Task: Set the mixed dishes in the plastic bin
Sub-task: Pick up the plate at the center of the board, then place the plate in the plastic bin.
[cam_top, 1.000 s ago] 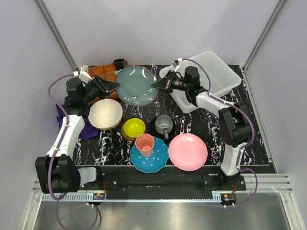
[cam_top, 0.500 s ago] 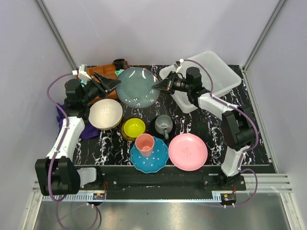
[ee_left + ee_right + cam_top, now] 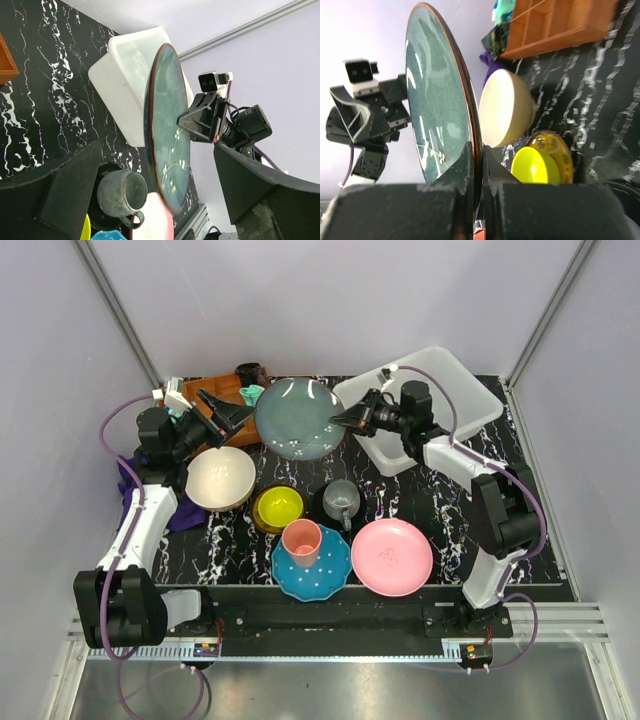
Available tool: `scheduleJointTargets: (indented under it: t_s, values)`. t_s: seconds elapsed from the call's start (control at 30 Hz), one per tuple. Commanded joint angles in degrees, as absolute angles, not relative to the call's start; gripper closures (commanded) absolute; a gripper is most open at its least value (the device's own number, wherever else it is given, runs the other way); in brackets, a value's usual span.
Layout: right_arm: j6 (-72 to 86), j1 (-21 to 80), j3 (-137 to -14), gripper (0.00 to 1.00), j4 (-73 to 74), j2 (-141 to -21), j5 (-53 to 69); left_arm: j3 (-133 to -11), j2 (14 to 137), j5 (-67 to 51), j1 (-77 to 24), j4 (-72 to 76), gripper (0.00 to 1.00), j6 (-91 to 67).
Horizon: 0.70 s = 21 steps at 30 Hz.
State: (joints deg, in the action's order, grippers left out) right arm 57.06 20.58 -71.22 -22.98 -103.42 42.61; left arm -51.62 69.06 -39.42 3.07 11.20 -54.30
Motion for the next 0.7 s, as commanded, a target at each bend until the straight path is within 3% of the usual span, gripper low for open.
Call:
scheduleJointTargets:
  t_s: [0.0,0.3,0.67]
  values:
    - [58.98,15.21,-72.16,1.0,-25.94,-96.51,42.54,-51.86,68.2,-40.69,3.16,12.22,0.01,-52.65]
    - [42.13,7.65,-79.88,1.0,-3.46,-95.62,34.74,-51.15,67.41,-41.31,3.25,11.6,0.01,-51.94]
    - [42.97,1.41,-81.04,1.0,-0.97,-97.56,28.57,-50.63,67.24,-42.8,3.25,11.86,0.02,-51.86]
